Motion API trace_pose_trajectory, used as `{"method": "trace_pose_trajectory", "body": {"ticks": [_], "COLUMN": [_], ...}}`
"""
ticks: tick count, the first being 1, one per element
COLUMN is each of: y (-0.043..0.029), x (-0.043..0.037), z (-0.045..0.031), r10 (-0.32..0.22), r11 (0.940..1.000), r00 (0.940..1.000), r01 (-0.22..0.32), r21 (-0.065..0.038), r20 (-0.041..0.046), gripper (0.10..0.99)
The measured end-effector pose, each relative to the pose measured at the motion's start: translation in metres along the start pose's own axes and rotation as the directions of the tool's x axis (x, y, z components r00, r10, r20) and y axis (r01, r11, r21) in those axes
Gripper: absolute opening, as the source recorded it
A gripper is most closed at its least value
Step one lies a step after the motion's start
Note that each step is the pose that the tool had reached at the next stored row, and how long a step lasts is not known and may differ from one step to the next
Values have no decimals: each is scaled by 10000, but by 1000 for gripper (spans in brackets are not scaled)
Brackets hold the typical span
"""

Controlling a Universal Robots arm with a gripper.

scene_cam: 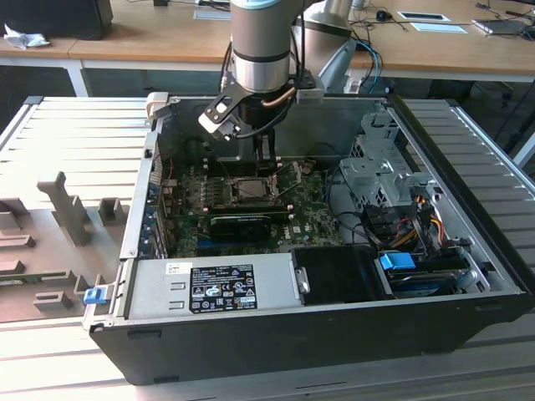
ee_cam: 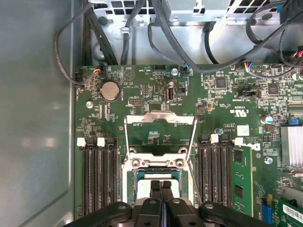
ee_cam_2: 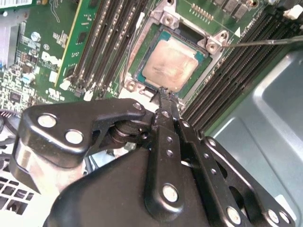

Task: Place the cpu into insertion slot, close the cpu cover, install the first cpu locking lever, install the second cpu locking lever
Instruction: 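Close the cpu cover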

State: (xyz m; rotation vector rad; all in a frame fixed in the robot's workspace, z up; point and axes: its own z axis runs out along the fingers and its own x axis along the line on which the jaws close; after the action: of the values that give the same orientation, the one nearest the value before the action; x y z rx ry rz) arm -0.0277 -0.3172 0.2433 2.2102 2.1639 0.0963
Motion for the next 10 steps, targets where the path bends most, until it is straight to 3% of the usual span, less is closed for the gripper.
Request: {"method": "trace_pose_trajectory", "body": {"ticks": [3,7,10], "y": [8,92,109], "x": [1,2,4], "z": [-30,-51,-119], "r10": [-4,-2,-1], "r11": [10000,10000,10000], "r00": [10000,10000,10000], "r01": [4,2,1], "r21": [0,5,6], "r20": [-2,2,0], "gripper": [106,106,106]}}
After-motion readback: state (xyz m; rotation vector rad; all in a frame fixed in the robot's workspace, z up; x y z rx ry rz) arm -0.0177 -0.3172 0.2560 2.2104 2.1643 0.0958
